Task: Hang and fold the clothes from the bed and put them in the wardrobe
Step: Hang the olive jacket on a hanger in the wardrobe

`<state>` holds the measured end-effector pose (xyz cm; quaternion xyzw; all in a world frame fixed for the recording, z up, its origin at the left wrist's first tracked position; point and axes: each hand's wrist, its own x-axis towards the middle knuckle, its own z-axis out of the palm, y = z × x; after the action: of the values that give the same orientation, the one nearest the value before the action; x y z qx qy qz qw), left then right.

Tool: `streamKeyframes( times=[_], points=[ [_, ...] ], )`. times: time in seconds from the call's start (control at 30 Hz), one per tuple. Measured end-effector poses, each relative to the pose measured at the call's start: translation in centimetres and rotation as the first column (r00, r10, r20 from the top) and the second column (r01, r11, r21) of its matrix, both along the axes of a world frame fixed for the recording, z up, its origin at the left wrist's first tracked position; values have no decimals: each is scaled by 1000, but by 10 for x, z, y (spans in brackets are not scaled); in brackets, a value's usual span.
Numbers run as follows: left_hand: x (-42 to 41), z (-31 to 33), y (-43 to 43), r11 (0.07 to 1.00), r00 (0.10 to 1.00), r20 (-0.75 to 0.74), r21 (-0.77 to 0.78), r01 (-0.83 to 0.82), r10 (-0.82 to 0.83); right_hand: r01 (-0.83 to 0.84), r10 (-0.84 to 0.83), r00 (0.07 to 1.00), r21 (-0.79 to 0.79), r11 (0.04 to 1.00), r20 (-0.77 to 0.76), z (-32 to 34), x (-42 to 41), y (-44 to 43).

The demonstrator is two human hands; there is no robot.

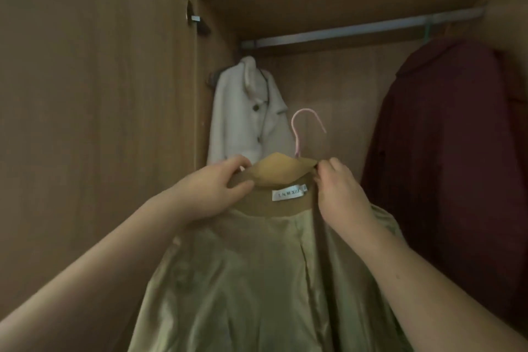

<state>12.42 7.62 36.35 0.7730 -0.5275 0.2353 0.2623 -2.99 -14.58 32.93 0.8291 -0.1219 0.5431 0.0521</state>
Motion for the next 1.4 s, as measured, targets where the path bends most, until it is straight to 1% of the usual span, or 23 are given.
streamKeyframes(
  times=[0.07, 0.1, 0.2, 0.27, 0.37, 0.5, 0.53, 0.57, 0.63, 0.67, 0.77, 0.83, 0.9, 0.97, 1.1, 1.27, 1.4],
  points=[
    [14, 10, -15, 997, 998, -30, 54, -54, 55, -55, 55, 997, -5, 998, -51, 9, 25, -18],
    [24, 15, -21, 998, 997, -48, 38, -51, 52, -85, 84, 994, -14, 996, -75, 16, 35, -28],
    [56, 30, -35, 995, 993, -110, -93, 24, -35, -143, 139, 980, -23, 989, -145, 40, 59, -58],
    [74, 44, -44, 990, 995, -84, -139, 38, -50, -138, 126, 977, -58, 989, -170, 53, 73, -74],
    [100, 70, -62, 990, 999, -48, -140, 15, -22, -123, 107, 980, -90, 988, -169, 64, 95, -97],
    [128, 92, -86, 997, 999, -39, -80, 14, -17, -72, 59, 991, -111, 991, -117, 80, 123, -137],
    [132, 96, -92, 999, 999, -24, -34, -27, 26, -55, 41, 994, -129, 990, -106, 85, 131, -147],
    [138, 100, -99, 995, 995, 2, 25, -101, 101, -35, 19, 995, -158, 987, -99, 92, 139, -157],
    [146, 109, -113, 965, 969, 48, 97, -245, 241, -11, -6, 997, -216, 976, -79, 106, 158, -174],
    [148, 115, -119, 958, 962, 60, 85, -272, 268, -12, -1, 999, -232, 973, -55, 114, 168, -183],
    [150, 140, -132, 971, 968, 77, -28, -239, 240, -95, 115, 990, -226, 970, 80, 141, 198, -203],
    [147, 156, -142, 961, 955, 115, -80, -265, 273, -98, 135, 981, -240, 966, 140, 160, 218, -214],
    [146, 170, -155, 918, 908, 174, -187, -349, 381, -68, 101, 980, -192, 979, 171, 180, 239, -222],
    [145, 183, -169, 849, 835, 223, -310, -428, 503, -80, 101, 976, -110, 991, 196, 200, 260, -226],
    [141, 208, -193, 731, 698, 281, -458, -506, 659, -238, 235, 943, -18, 971, 237, 229, 288, -238],
    [151, 245, -216, 639, 574, 307, -524, -563, 759, -374, 367, 915, 8, 927, 165, 247, 312, -248],
    [164, 272, -232, 610, 538, 302, -513, -604, 787, -469, 462, 875, 17, 883, 149, 250, 319, -247]
  ],
)
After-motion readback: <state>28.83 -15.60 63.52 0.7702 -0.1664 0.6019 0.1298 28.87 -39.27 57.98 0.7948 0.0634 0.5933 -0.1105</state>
